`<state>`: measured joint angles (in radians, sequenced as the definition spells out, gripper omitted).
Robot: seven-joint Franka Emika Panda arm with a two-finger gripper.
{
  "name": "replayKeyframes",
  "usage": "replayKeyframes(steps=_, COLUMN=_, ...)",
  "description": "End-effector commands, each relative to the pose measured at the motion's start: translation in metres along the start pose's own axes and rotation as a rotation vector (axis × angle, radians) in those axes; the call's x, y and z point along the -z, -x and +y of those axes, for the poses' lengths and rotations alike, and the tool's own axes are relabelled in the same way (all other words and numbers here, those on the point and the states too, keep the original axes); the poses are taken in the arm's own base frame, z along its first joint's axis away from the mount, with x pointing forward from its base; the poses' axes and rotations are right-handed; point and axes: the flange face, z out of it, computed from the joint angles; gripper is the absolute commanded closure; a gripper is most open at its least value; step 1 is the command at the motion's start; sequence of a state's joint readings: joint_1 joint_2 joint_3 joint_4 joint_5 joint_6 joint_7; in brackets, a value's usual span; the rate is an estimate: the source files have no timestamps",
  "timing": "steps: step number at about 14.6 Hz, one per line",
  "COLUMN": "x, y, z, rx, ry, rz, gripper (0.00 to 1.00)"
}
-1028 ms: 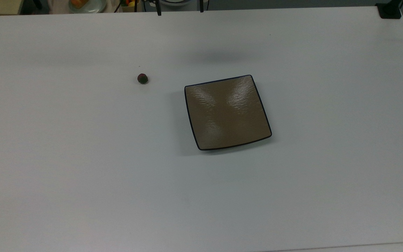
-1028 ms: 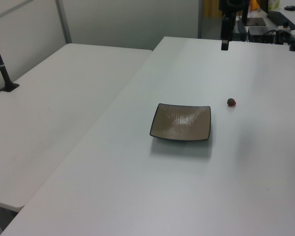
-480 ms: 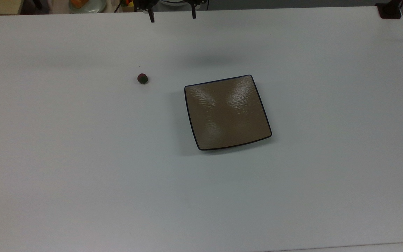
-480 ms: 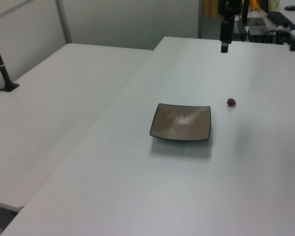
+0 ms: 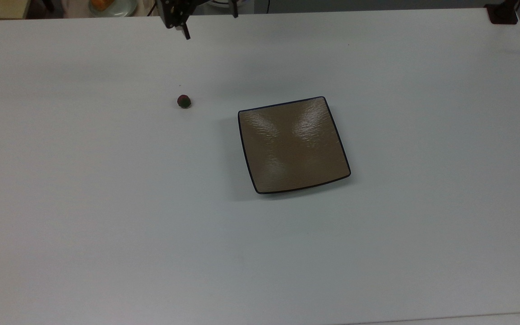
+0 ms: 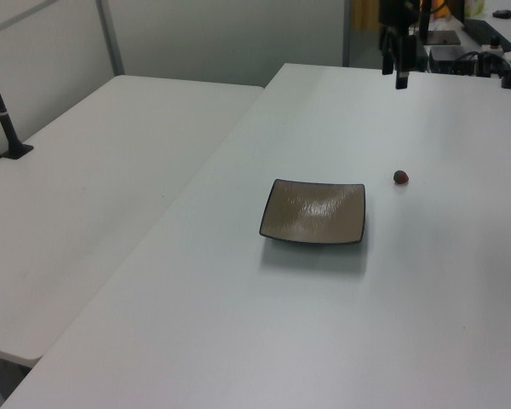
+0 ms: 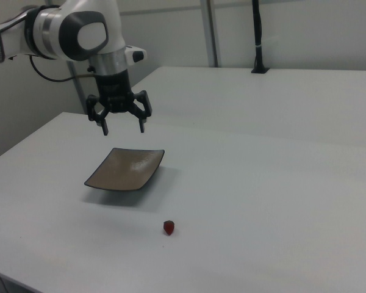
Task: Strawberries on a ceramic plate
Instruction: 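Move the open gripper over the red strawberry and descend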
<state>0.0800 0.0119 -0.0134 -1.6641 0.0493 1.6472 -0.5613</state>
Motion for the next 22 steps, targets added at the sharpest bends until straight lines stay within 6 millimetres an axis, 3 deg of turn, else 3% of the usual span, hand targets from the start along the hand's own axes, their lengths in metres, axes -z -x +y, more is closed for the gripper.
replayKeyframes(steps=1, x=-0.002, y=0.017, z=0.015, rx=0.262, ry=0.011, rz=-0.03, gripper=0.0)
replayKeyframes(steps=5, x=-0.021, y=0.038, z=0.031, rx=0.368, ry=-0.053, rz=-0.101, gripper=0.0)
replayKeyframes(steps=8, x=-0.042, y=0.047, z=0.031, rx=0.438, ry=-0.104, rz=-0.139, gripper=0.0)
replayKeyframes(steps=10, x=-0.069, y=0.055, z=0.037, rx=0.46, ry=-0.145, rz=-0.165, gripper=0.0)
replayKeyframes(steps=14, x=-0.1, y=0.07, z=0.067, rx=0.622, ry=-0.144, rz=-0.124, gripper=0.0)
replayKeyframes(steps=15, x=-0.107, y=0.071, z=0.073, rx=0.659, ry=-0.139, rz=-0.116, gripper=0.0)
replayKeyframes(steps=19, x=-0.17, y=0.069, z=0.082, rx=0.716, ry=-0.068, rz=-0.074, gripper=0.0)
replayKeyframes(steps=22, x=-0.196, y=0.062, z=0.084, rx=0.761, ry=-0.031, rz=-0.055, gripper=0.0)
